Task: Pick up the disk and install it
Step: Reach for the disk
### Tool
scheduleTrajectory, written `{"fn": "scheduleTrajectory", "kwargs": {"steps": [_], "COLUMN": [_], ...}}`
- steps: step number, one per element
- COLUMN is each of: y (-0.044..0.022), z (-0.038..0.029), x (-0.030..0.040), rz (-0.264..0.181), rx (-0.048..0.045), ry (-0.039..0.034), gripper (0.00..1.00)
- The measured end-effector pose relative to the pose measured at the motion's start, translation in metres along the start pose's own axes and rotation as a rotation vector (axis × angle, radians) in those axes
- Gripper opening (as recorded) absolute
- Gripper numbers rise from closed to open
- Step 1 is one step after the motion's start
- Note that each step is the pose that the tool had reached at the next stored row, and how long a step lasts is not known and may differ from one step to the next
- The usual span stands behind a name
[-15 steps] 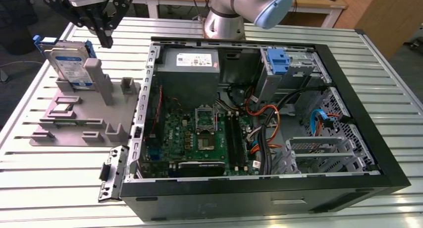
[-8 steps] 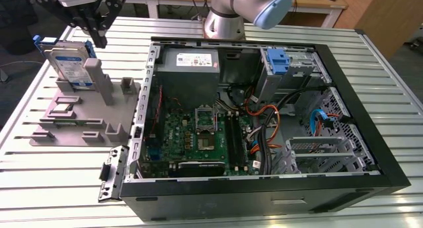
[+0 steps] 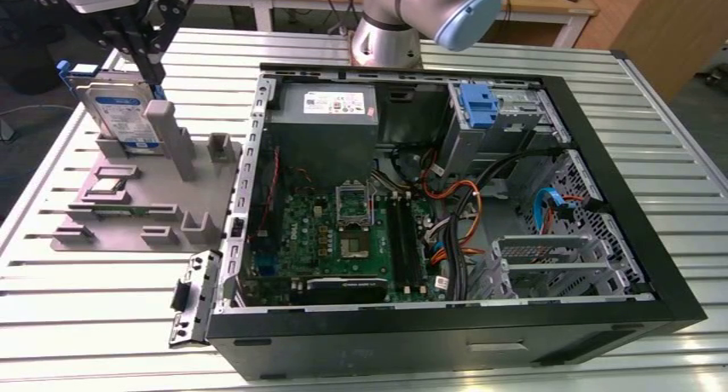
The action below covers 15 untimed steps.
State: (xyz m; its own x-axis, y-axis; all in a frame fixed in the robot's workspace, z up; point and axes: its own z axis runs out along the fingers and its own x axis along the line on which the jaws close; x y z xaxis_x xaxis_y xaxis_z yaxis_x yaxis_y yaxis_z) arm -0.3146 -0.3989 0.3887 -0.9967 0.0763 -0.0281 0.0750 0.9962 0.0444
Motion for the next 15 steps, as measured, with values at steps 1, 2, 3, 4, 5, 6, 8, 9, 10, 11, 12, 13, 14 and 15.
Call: {"fn": "scheduleTrajectory", "kwargs": {"steps": [1, 2, 3, 4, 5, 6, 8, 9, 10, 11, 12, 13, 14, 15], "y": [-0.0002, -0.0003, -0.0004, -0.0006, -0.0007, -0.0008, -0.0009, -0.0010, -0.0010, -0.0011, -0.0011, -0.0011, -0.0011, -0.0011], "z": [0.0002, 0.0003, 0.0004, 0.0006, 0.0007, 0.0007, 0.0008, 0.0008, 0.0008, 0.0009, 0.0009, 0.0009, 0.0009, 0.0008], "x": [0.0020, 0.0037, 0.0055, 0.0070, 0.0083, 0.0095, 0.0113, 0.0121, 0.0128, 0.0134, 0.0136, 0.0136, 0.0140, 0.0143], "rz": [0.000, 0.000, 0.000, 0.000, 0.000, 0.000, 0.000, 0.000, 0.000, 0.000, 0.000, 0.000, 0.000, 0.000], "rx": [-0.0001, 0.0000, 0.0000, -0.0001, -0.0001, 0.0000, 0.0000, 0.0000, 0.0000, 0.0000, 0.0000, 0.0000, 0.0000, 0.0000], "ry": [-0.0001, 0.0000, 0.0000, -0.0001, -0.0001, 0.0000, 0.0000, 0.0000, 0.0000, 0.0000, 0.0000, 0.0000, 0.0000, 0.0000], "gripper": [0.11, 0.11, 0.11, 0.11, 0.11, 0.11, 0.11, 0.11, 0.11, 0.11, 0.11, 0.11, 0.11, 0.11]}}
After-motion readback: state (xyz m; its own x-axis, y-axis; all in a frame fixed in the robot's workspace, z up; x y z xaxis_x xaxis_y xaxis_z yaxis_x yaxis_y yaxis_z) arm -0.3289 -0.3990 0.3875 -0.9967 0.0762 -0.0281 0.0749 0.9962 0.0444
